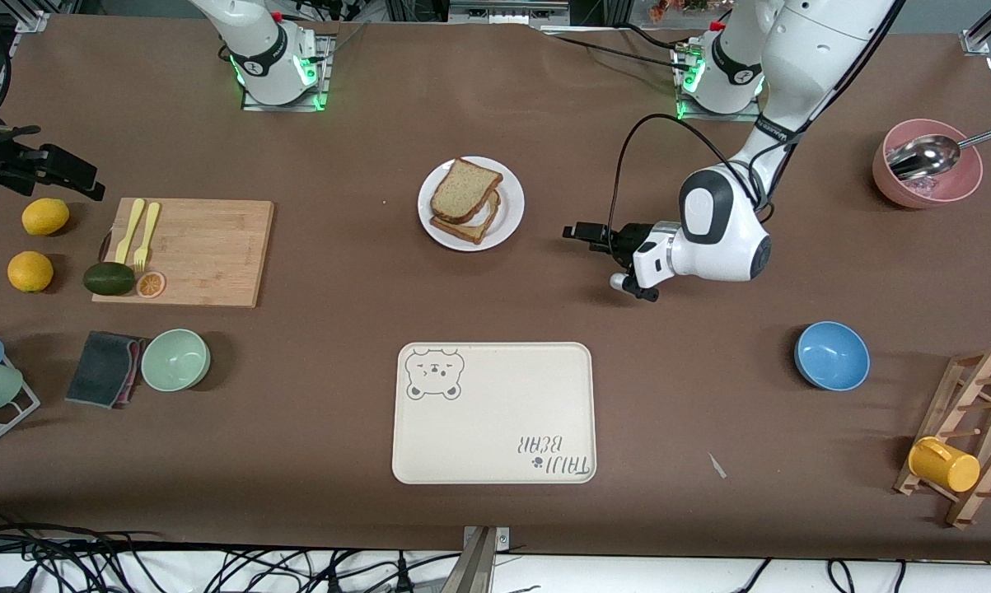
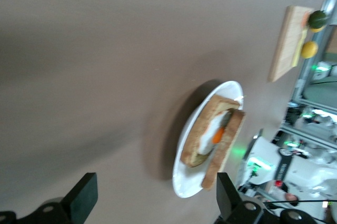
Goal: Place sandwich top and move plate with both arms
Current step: 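Reach the left gripper toward the white plate rim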
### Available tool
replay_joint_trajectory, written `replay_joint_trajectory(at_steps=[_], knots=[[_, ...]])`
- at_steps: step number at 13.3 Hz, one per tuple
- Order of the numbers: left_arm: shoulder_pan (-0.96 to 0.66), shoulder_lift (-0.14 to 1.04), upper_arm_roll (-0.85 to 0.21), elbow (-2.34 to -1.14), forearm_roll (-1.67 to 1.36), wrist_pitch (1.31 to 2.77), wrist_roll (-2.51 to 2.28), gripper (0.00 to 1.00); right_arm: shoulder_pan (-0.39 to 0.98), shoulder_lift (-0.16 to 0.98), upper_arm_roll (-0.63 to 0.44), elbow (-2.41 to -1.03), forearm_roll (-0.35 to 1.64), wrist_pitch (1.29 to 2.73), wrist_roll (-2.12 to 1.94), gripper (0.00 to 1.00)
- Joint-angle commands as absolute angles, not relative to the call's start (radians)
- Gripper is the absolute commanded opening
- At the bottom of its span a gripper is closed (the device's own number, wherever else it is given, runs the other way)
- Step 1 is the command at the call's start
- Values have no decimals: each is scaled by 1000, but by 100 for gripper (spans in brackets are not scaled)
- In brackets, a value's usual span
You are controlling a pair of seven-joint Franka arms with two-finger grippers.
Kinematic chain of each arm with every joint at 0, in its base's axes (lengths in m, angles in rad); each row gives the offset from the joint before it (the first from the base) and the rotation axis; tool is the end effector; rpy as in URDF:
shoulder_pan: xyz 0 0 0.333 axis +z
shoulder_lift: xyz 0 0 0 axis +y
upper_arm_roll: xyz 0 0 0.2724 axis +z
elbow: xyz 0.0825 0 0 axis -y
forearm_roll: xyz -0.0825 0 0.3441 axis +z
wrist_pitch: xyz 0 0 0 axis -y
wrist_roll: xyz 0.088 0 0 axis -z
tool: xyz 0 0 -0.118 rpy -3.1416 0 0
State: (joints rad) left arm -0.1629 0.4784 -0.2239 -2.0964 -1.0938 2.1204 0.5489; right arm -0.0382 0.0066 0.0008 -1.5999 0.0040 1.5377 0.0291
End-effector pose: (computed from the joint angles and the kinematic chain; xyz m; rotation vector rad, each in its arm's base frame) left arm 0.4509 -0.2407 0.1731 2.2063 -0.1026 -0.4160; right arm 0.5105 -0.0186 0.5512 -3.1337 0.1042 0.1079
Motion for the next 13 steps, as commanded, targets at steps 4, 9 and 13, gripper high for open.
replay_joint_trajectory(at_steps=[4, 9, 13], knots=[[-192, 472, -242, -2092, -1189, 2140, 571, 99, -48, -6, 8, -1612, 2, 1531, 21, 100], [-218, 495, -239, -2080, -1189, 2141, 564, 100, -45, -6, 9, -1612, 3, 1532, 25, 100], [-255, 528, -239, -2050, -1183, 2166, 571, 100, -44, -6, 11, -1612, 3, 1532, 26, 100]])
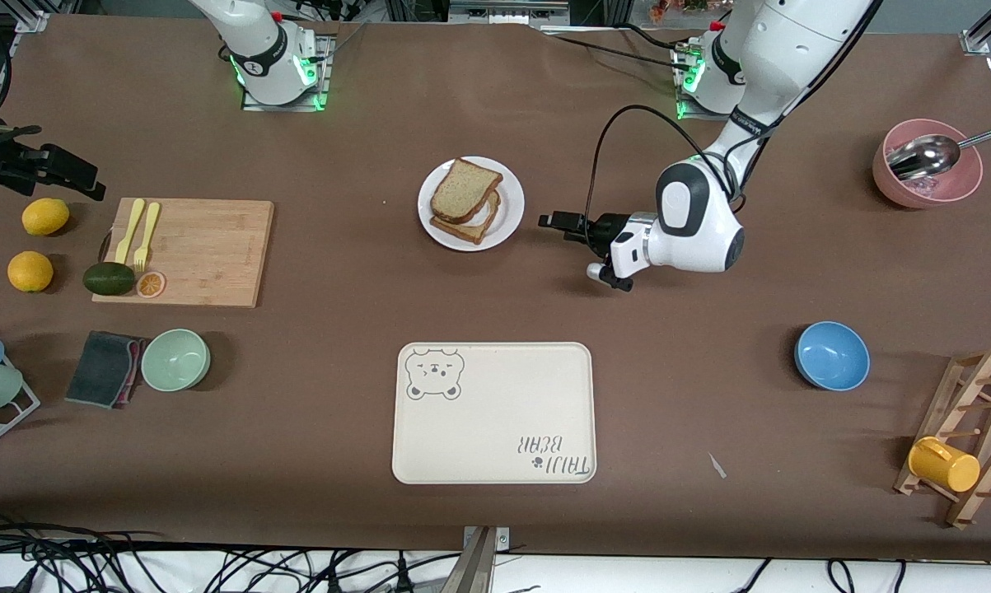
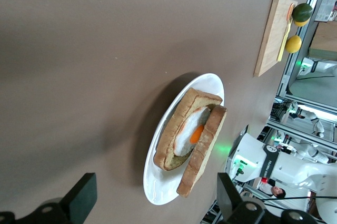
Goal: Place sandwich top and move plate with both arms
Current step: 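Grasp the white plate rim with the left gripper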
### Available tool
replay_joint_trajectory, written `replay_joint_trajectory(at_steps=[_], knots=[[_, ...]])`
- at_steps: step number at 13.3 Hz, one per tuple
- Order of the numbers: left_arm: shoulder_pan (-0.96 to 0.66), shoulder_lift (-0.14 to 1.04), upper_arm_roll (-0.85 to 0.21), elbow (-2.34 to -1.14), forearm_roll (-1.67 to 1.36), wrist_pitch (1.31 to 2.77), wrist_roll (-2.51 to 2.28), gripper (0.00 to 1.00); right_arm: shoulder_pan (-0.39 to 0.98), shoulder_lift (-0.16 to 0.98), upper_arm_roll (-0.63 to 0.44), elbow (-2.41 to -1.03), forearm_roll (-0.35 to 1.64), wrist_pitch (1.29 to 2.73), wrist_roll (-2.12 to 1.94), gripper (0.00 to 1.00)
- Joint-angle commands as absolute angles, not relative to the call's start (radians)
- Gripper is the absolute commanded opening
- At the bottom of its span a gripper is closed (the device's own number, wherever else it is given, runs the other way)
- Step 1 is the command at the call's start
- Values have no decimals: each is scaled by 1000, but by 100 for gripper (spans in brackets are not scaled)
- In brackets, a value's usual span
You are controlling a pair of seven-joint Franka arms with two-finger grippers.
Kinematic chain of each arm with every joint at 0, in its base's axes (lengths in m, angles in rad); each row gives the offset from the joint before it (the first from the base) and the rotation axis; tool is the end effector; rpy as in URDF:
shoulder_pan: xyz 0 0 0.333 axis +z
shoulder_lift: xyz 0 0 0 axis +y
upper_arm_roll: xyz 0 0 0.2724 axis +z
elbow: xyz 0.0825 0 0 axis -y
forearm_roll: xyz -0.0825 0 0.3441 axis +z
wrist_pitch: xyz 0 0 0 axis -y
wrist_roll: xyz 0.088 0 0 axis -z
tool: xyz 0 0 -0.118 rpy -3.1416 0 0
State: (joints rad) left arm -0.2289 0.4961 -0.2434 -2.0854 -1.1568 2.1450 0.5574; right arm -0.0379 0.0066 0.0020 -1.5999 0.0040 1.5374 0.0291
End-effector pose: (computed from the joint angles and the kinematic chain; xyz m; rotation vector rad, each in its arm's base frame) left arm 0.4348 -0.2799 0.1706 2.1776 -0.1281 -0.4298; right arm 0.5105 -0.0179 0.5512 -3.1338 0.1019 0.1084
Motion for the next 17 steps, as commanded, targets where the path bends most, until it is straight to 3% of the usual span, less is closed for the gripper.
replay_joint_trajectory(at_steps=[1, 11, 12, 13, 14, 17], knots=[[-261, 538, -239, -2049, -1187, 2169, 580, 100, -44, -6, 11, -1612, 3, 1531, 26, 100], [-314, 606, -242, -2063, -1308, 2212, 704, 99, -43, -6, 11, -1612, 3, 1532, 23, 100], [-324, 609, -242, -2063, -1308, 2212, 704, 96, -43, -6, 11, -1612, 3, 1532, 23, 100], [-327, 615, -242, -2063, -1310, 2212, 704, 78, -44, -6, 11, -1612, 3, 1532, 25, 100], [-336, 617, -242, -2063, -1316, 2212, 704, 70, -43, -6, 11, -1612, 3, 1532, 26, 100], [-357, 618, -242, -2066, -1341, 2212, 706, 66, -43, -6, 11, -1612, 3, 1532, 26, 100]])
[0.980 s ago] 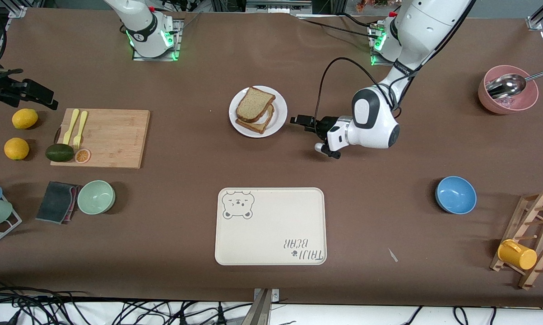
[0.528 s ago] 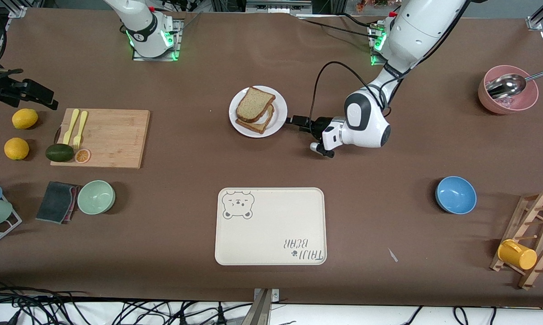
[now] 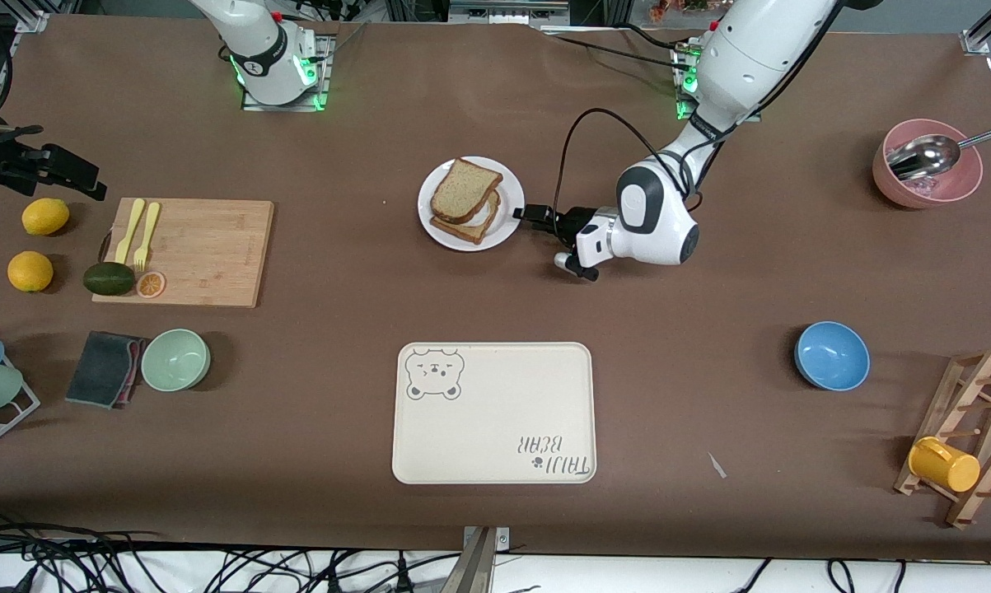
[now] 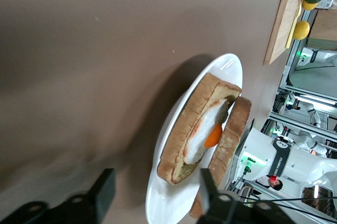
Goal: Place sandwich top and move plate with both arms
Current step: 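Grasp the white plate rim with the left gripper, then drag the plate with the left gripper onto the bear tray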
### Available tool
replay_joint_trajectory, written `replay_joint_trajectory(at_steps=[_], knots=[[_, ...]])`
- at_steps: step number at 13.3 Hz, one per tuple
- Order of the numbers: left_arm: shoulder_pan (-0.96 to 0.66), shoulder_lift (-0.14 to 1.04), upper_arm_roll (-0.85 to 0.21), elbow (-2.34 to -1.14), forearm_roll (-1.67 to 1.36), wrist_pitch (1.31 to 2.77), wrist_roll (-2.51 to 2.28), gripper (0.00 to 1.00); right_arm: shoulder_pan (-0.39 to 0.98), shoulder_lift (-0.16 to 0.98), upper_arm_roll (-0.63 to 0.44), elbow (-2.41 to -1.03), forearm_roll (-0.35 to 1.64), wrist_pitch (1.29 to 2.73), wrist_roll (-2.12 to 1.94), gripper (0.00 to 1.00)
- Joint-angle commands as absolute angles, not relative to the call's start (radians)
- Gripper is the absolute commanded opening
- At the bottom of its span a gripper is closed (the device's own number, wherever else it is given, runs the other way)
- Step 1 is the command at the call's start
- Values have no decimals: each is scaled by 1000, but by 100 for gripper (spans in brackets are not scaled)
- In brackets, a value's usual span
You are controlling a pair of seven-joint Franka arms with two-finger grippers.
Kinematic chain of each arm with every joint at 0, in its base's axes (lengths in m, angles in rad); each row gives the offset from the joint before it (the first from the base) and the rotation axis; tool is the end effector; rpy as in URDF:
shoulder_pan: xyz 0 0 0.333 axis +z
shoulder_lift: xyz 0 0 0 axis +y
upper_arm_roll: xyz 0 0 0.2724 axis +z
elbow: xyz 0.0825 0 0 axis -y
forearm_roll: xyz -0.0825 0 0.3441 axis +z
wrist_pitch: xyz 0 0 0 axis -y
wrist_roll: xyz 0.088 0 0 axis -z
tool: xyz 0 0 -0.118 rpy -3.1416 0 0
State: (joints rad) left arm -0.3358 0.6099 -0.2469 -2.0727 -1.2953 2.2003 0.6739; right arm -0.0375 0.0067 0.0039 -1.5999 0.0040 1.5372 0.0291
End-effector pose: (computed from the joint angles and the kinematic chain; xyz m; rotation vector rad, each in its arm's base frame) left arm 0.3961 -0.3214 0.1211 2.1340 -0.1488 -0.4586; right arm 0.5105 -0.0167 0.5512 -3.1340 0.0983 0.1088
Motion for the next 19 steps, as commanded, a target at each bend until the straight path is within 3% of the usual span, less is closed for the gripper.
replay_joint_trajectory(at_steps=[1, 4, 7, 10, 12, 19], knots=[[-363, 623, -242, -2068, -1345, 2212, 706, 61, -43, -6, 11, -1612, 3, 1532, 26, 100], [-377, 637, -242, -2068, -1362, 2210, 712, 55, -43, -6, 12, -1612, 3, 1532, 26, 100], [-379, 638, -242, -2069, -1370, 2210, 712, 40, -43, -6, 12, -1612, 3, 1532, 26, 100], [-380, 641, -247, -2069, -1377, 2210, 710, 21, -43, -6, 12, -1612, 3, 1532, 26, 100], [-380, 640, -259, -2068, -1419, 2212, 712, 3, -43, -6, 12, -1612, 3, 1532, 26, 100], [-374, 618, -259, -2066, -1427, 2215, 710, 0, -41, -6, 12, -1612, 3, 1532, 28, 100]])
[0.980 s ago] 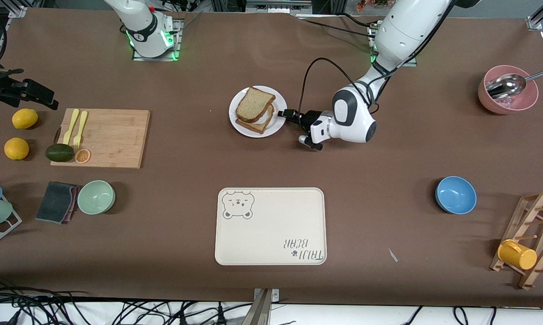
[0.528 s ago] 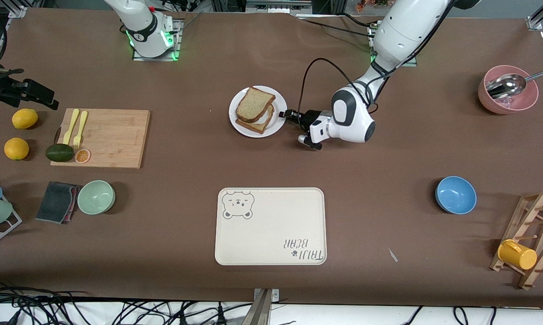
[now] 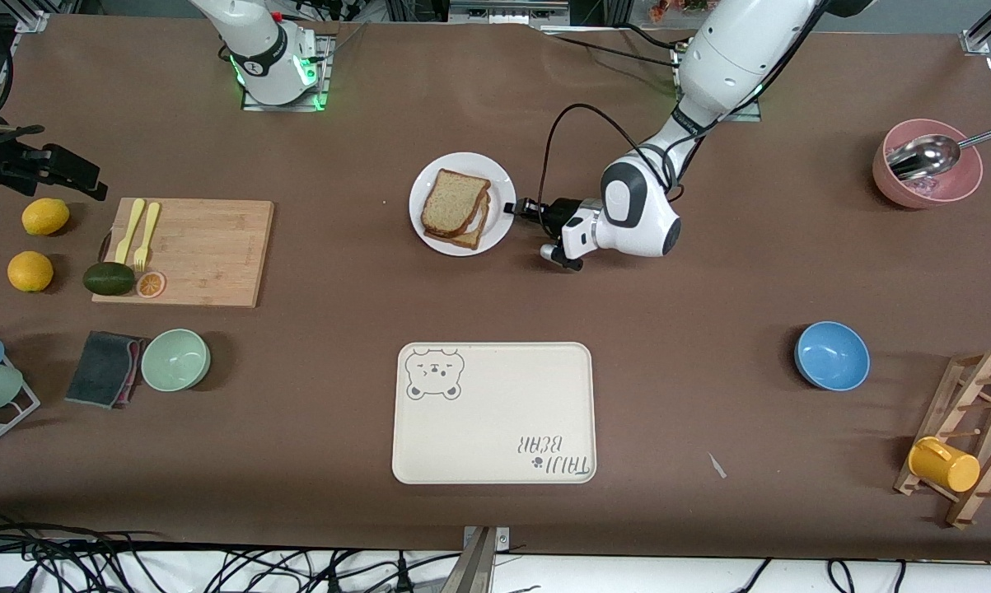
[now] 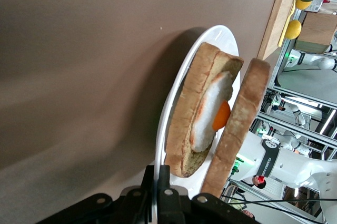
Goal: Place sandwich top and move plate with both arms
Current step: 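Drag the plate with the left gripper onto the bear tray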
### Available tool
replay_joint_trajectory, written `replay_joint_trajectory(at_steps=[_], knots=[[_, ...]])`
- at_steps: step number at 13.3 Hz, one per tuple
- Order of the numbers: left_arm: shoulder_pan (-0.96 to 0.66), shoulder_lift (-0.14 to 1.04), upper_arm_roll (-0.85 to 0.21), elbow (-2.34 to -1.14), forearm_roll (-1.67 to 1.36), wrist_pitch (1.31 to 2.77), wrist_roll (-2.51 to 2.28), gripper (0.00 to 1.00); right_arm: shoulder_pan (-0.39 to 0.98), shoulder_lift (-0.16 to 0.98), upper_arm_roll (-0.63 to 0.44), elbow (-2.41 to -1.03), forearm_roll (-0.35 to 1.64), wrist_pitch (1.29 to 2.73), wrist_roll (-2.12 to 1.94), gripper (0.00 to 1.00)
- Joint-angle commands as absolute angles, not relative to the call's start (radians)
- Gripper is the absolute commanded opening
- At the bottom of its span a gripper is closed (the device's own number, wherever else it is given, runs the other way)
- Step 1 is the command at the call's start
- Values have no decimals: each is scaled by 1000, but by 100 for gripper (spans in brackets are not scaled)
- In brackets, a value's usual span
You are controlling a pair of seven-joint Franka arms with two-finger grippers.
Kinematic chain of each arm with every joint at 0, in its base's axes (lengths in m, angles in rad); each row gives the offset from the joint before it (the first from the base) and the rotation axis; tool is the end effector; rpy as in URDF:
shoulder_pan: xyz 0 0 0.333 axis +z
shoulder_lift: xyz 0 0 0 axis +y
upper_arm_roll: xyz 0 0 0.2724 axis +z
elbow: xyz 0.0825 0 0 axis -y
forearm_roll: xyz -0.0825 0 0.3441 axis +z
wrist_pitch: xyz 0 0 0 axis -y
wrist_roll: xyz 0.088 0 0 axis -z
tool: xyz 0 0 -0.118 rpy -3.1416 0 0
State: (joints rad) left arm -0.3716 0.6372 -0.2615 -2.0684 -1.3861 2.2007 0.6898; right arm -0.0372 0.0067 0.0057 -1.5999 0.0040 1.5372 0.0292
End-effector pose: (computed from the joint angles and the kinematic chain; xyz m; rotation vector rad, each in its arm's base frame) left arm 0.3782 -0.3427 0.1125 2.0881 -0.1034 -0.4840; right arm 0.5105 -0.0156 0.5512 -3.1341 0.0952 0.1088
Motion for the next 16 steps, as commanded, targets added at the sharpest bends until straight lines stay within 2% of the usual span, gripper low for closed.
replay_joint_trajectory(at_steps=[1, 10, 16], knots=[[-368, 605, -259, -2066, -1427, 2214, 712, 0, -43, -6, 12, -1612, 3, 1532, 28, 100], [-296, 519, -261, -2051, -1474, 2206, 712, 0, -41, -6, 12, -1612, 3, 1531, 28, 100], [-242, 503, -261, -1984, -1517, 2203, 710, 0, -41, -6, 12, -1612, 3, 1531, 29, 100]])
